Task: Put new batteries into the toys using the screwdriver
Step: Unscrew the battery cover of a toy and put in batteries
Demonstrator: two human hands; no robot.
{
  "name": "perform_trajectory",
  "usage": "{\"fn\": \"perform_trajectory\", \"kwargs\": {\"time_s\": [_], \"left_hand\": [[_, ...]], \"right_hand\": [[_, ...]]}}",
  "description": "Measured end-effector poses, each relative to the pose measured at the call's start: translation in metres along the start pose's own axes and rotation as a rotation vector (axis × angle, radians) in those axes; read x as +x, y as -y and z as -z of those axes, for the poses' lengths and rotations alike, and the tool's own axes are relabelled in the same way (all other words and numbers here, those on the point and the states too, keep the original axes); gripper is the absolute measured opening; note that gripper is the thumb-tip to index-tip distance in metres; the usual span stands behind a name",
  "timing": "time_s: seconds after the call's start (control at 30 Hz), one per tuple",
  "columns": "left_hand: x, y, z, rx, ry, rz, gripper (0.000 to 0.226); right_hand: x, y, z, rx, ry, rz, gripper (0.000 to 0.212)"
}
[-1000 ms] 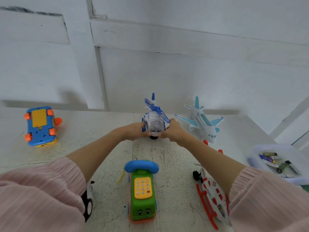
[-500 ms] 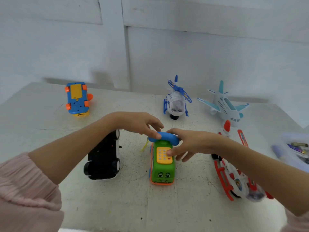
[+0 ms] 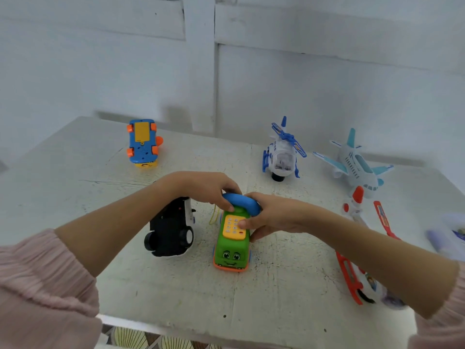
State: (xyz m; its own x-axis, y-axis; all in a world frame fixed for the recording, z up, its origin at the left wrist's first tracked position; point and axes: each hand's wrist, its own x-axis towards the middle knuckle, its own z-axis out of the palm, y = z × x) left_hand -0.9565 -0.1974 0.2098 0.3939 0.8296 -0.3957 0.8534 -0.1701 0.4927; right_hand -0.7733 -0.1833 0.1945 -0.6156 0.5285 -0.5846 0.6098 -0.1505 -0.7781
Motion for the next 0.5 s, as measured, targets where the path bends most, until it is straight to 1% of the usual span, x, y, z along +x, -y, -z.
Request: {"fn": "perform_trajectory", "kwargs": {"time_s": [0.13, 0.2, 0.27, 0.37, 0.5], "left_hand": [[0.003, -0.003, 0.007, -0.005, 0.040, 0.013, 0.042], [0.006, -0.006, 0.012, -0.016, 0.046, 0.024, 0.048], [0.013, -0.009, 0.016, -0.029, 0.006, 0.032, 0.053], [0.027, -0.012, 0.021, -0.058, -0.076, 0.040, 0.054], [0.047, -0.014, 0.021, -0.109, -0.097, 0.041, 0.050]], "right_hand": [[-0.004, 0.001, 0.008, -0.020, -0.047, -0.029, 0.075], [-0.009, 0.003, 0.019, -0.041, -0.083, -0.025, 0.078], [-0.014, 0.003, 0.032, -0.038, -0.128, -0.011, 0.075], [-0.018, 0.002, 0.050, -0.022, -0.211, 0.007, 0.066], [-0.019, 0.001, 0.062, -0.053, -0.268, -0.001, 0.056]]}}
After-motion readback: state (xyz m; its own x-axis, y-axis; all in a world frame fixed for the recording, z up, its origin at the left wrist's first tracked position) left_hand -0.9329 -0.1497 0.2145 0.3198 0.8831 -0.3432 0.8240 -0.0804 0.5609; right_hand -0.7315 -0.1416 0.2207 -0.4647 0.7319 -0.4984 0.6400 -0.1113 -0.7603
